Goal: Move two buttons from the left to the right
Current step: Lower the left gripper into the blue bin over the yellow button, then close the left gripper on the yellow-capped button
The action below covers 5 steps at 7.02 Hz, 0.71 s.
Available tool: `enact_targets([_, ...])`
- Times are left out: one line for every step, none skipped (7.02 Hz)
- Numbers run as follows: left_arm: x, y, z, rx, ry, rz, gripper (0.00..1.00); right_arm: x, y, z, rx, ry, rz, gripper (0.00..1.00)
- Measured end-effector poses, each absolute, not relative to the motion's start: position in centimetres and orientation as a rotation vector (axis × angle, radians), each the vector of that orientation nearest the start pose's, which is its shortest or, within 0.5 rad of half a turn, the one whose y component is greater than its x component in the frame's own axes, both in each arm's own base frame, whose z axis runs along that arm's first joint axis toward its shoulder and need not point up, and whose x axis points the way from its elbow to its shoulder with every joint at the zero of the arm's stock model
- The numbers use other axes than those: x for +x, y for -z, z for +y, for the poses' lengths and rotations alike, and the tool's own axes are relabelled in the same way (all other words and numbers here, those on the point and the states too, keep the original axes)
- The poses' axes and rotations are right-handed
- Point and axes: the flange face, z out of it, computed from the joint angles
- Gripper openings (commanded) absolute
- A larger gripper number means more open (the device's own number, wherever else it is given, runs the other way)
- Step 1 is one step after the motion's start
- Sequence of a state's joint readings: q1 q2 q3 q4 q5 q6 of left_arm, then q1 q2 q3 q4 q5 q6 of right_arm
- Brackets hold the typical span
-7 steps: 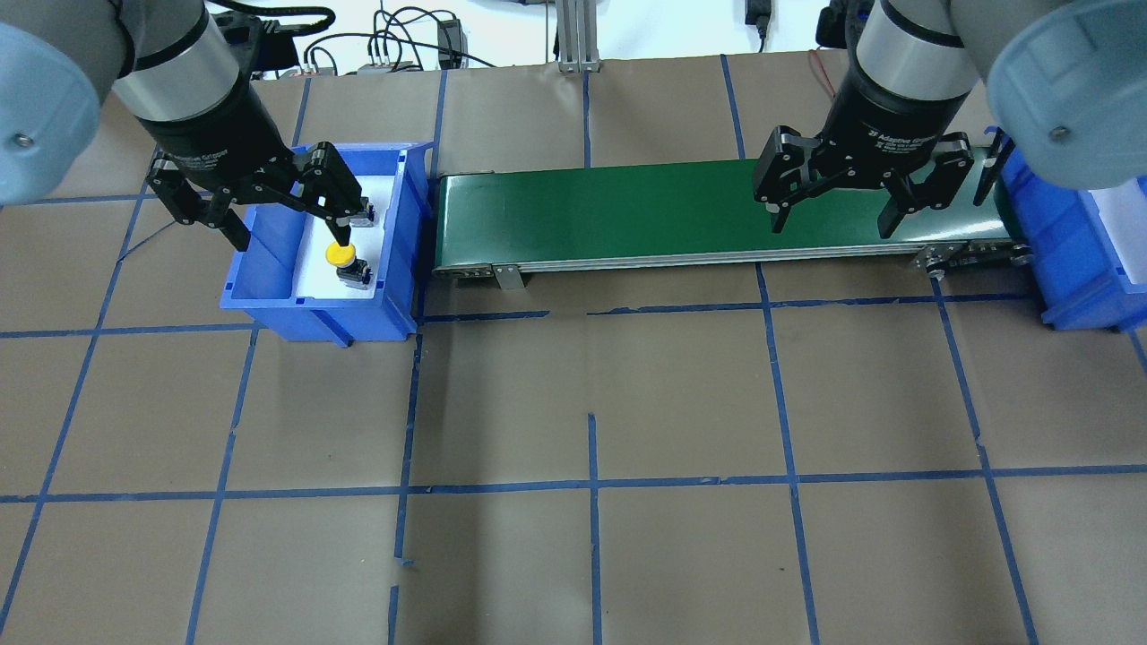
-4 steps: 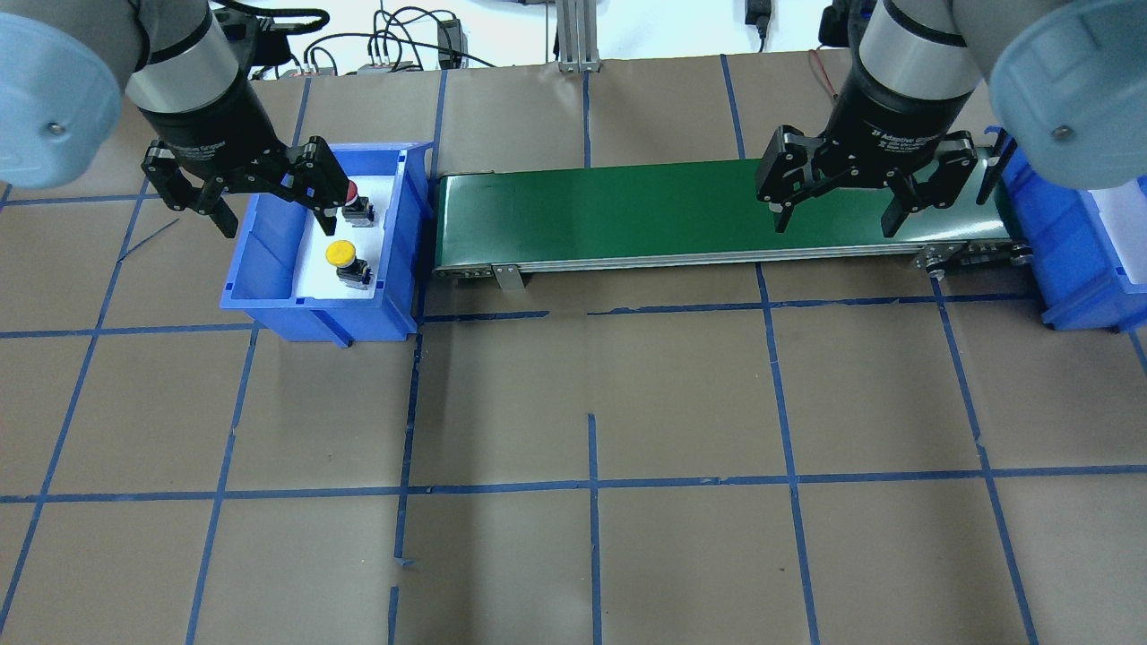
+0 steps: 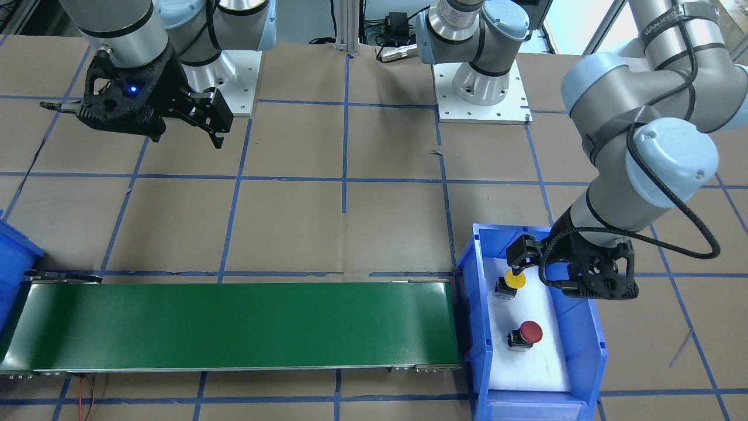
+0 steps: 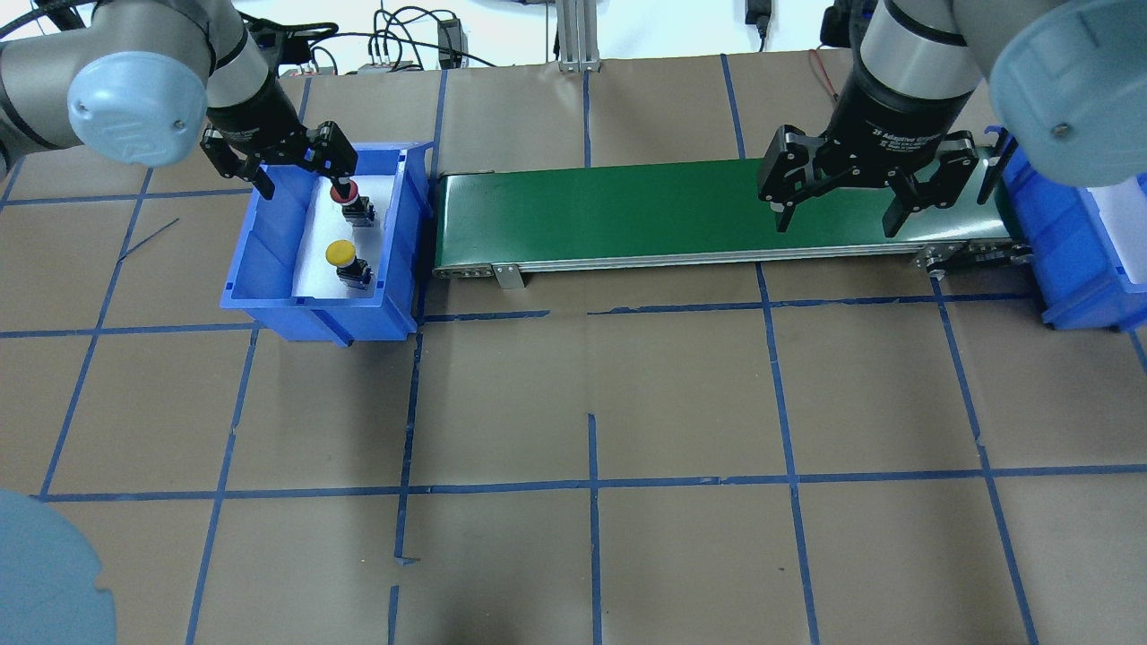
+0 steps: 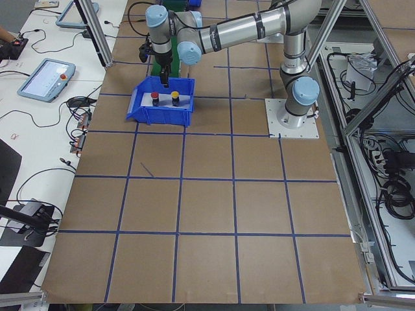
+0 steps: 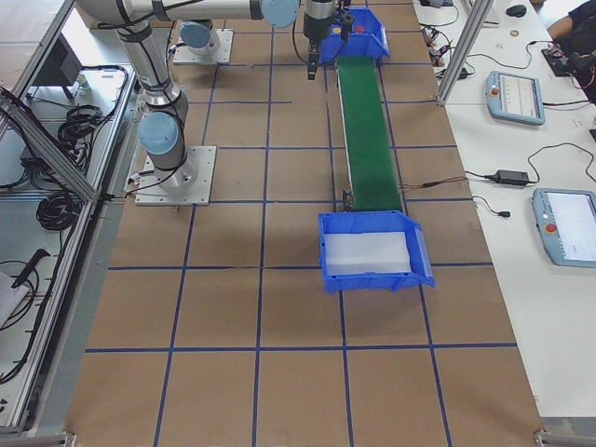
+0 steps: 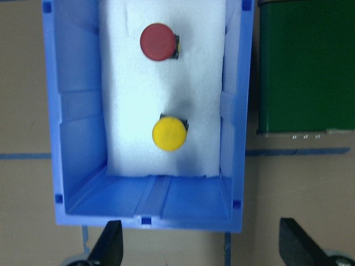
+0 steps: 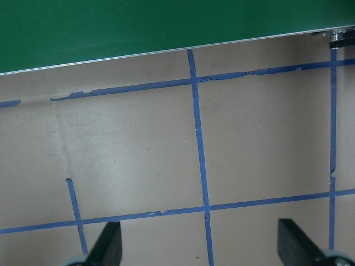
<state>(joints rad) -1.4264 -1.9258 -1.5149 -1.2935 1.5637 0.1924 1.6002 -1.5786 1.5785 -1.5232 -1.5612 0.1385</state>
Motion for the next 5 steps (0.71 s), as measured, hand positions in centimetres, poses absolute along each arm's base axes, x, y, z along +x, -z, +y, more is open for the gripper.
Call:
enact_targets([-3.6,-31.9,-63.7,0.072,-0.066,3.172,0.98,14.7,-48.3,-48.0,0.175,-0.076,3.130,1.00])
enact_targets([-3.4,-29.8,-63.6,0.037,-0.102,3.183,0.98,14.6,-48.3,-48.0,0.178,-0.078,3.130,1.00])
enact_targets([-3.4,-28.7,-63.5,-0.036,-0.117,3.187,0.98,14.3,-48.3,-48.1,0.188,-0.079,3.129,1.00])
enact_targets([-3.5,-28.2,-63.4,-0.079,-0.126,3.189,0.98,13.9,-48.3,-48.3,0.202,-0.079,3.125,1.00])
enact_targets([-3.5,-27.8,-63.1,-0.090,-0.138,3.190,0.98,13.6,-48.3,-48.3,0.212,-0.079,3.121,1.00])
